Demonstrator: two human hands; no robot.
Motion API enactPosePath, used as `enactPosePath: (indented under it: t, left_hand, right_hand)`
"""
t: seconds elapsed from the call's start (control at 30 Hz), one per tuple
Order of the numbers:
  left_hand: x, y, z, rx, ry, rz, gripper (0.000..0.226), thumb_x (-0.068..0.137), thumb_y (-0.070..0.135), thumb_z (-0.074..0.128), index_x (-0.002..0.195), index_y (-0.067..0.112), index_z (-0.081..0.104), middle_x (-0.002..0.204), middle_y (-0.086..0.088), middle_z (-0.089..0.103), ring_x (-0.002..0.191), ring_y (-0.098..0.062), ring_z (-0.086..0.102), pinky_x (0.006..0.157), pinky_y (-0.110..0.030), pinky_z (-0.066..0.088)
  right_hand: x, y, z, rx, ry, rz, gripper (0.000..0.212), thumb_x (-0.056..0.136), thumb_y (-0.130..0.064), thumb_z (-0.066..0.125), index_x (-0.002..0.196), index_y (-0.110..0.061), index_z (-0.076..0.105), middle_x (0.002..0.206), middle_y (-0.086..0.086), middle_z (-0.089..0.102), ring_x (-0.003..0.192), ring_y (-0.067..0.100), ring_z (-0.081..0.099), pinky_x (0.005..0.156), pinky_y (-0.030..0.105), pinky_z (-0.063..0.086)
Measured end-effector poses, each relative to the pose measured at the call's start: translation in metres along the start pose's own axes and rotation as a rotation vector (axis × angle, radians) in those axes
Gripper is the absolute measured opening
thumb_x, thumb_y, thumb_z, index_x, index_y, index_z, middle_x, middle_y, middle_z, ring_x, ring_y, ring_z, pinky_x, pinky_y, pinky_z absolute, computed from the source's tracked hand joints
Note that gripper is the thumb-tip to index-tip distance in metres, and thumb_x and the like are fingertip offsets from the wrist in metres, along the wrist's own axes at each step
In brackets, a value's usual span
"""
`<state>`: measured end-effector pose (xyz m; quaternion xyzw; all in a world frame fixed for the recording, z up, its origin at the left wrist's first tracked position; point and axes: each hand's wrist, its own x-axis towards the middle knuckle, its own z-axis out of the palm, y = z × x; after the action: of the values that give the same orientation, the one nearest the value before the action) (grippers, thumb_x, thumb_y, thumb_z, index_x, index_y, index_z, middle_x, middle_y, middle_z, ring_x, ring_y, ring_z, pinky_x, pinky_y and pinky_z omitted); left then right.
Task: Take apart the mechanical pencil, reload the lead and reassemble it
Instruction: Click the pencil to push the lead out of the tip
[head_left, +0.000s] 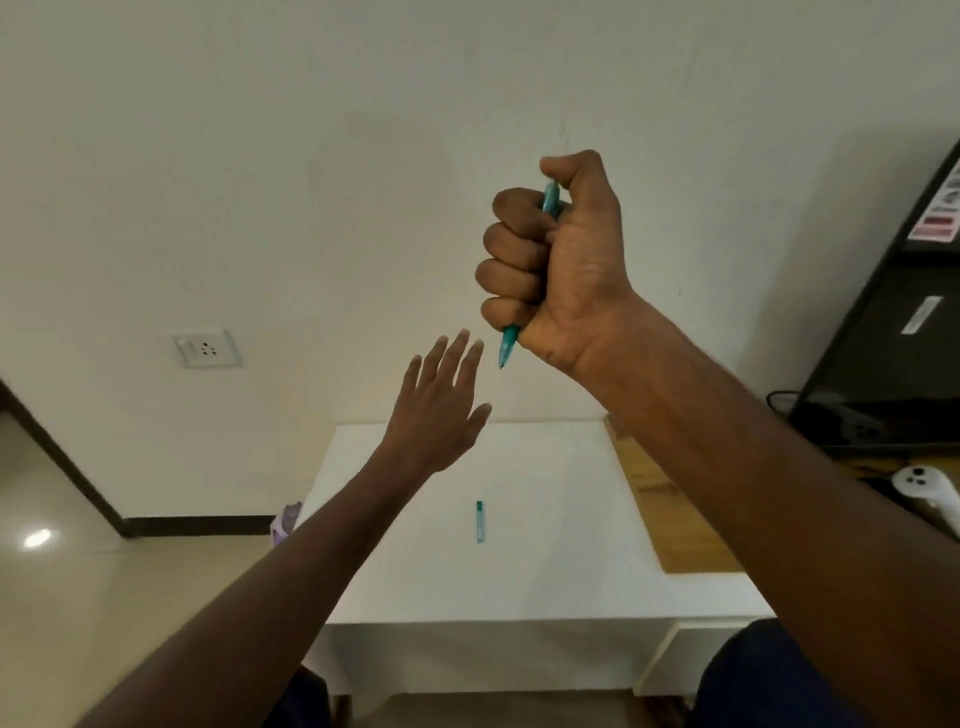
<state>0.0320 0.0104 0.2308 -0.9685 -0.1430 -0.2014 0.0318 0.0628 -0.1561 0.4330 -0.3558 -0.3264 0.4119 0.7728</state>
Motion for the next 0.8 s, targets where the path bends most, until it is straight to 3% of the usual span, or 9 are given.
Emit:
enactPosePath:
  t: [0.17, 0.27, 0.33, 0.4, 0.47, 0.57, 0.67, 0.8]
  left_hand:
    - [0.003, 0.019, -0.114, 0.034, 0.219, 0.060, 0.079, 0.110, 0.050, 0.050, 0.170, 0.011, 0.016, 0.180, -0.013, 0.021, 0.167, -0.036, 0.020, 0.132, -0.059, 0.026]
    - [-0.009, 0.032, -0.173, 0.023, 0.342, 0.109, 0.071, 0.110, 0.049, 0.052, 0.166, 0.012, 0.029, 0.174, -0.012, 0.037, 0.161, -0.034, 0.036, 0.127, -0.054, 0.038]
    - [-0.016, 0.041, -0.210, -0.072, 0.444, 0.143, 0.057, 0.110, 0.045, 0.054, 0.157, 0.015, 0.044, 0.158, -0.006, 0.057, 0.145, -0.026, 0.055, 0.114, -0.047, 0.051]
    - [-0.022, 0.053, -0.250, -0.401, 0.501, 0.133, 0.035, 0.110, 0.043, 0.054, 0.137, 0.023, 0.062, 0.129, 0.010, 0.076, 0.119, -0.005, 0.067, 0.097, -0.038, 0.056]
    - [-0.029, 0.063, -0.291, -0.934, 0.359, 0.091, 0.036, 0.113, 0.049, 0.043, 0.114, 0.030, 0.075, 0.105, 0.015, 0.081, 0.101, 0.002, 0.072, 0.088, -0.033, 0.053]
    - [-0.041, 0.071, -0.336, -1.479, 0.065, 0.069, 0.077, 0.111, 0.065, 0.017, 0.106, 0.027, 0.084, 0.106, -0.001, 0.084, 0.100, -0.013, 0.077, 0.090, -0.040, 0.053]
    - [-0.047, 0.071, -0.353, -1.616, 0.002, 0.050, 0.098, 0.105, 0.075, 0.004, 0.111, 0.023, 0.087, 0.114, -0.004, 0.084, 0.104, -0.016, 0.078, 0.093, -0.043, 0.051]
    - [-0.048, 0.075, -0.358, -1.699, -0.023, 0.078, 0.100, 0.101, 0.080, 0.005, 0.122, 0.022, 0.084, 0.125, -0.004, 0.082, 0.108, -0.015, 0.077, 0.094, -0.042, 0.051]
  right_hand:
    - [-0.035, -0.052, 0.053, -0.046, -0.015, -0.132, 0.055, 0.104, -0.051, 0.028, 0.056, -0.025, 0.021, 0.047, -0.008, 0.018, 0.041, 0.010, 0.012, 0.043, 0.016, 0.020]
    - [-0.055, -0.076, 0.076, -0.099, -0.038, -0.174, 0.056, 0.104, -0.049, 0.028, 0.054, -0.024, 0.025, 0.046, -0.008, 0.021, 0.041, 0.010, 0.014, 0.042, 0.017, 0.022]
    - [-0.065, -0.092, 0.090, -0.122, -0.036, -0.194, 0.054, 0.103, -0.047, 0.028, 0.055, -0.024, 0.024, 0.047, -0.008, 0.020, 0.042, 0.010, 0.013, 0.043, 0.017, 0.021]
    - [-0.075, -0.106, 0.104, -0.124, -0.037, -0.209, 0.055, 0.102, -0.051, 0.030, 0.055, -0.025, 0.024, 0.047, -0.008, 0.020, 0.043, 0.010, 0.012, 0.042, 0.017, 0.018]
    - [-0.083, -0.119, 0.116, -0.127, -0.039, -0.215, 0.055, 0.102, -0.053, 0.031, 0.055, -0.025, 0.024, 0.046, -0.008, 0.020, 0.044, 0.010, 0.011, 0.043, 0.018, 0.015]
    - [-0.093, -0.137, 0.132, -0.130, -0.021, -0.260, 0.053, 0.103, -0.047, 0.028, 0.055, -0.024, 0.025, 0.046, -0.007, 0.021, 0.042, 0.010, 0.013, 0.044, 0.018, 0.016]
    - [-0.101, -0.152, 0.143, -0.083, -0.016, -0.295, 0.058, 0.103, -0.049, 0.029, 0.051, -0.023, 0.029, 0.043, -0.007, 0.024, 0.038, 0.009, 0.018, 0.041, 0.016, 0.020]
    - [-0.107, -0.165, 0.153, -0.088, -0.043, -0.320, 0.062, 0.105, -0.051, 0.029, 0.050, -0.023, 0.031, 0.043, -0.007, 0.025, 0.036, 0.008, 0.021, 0.039, 0.017, 0.022]
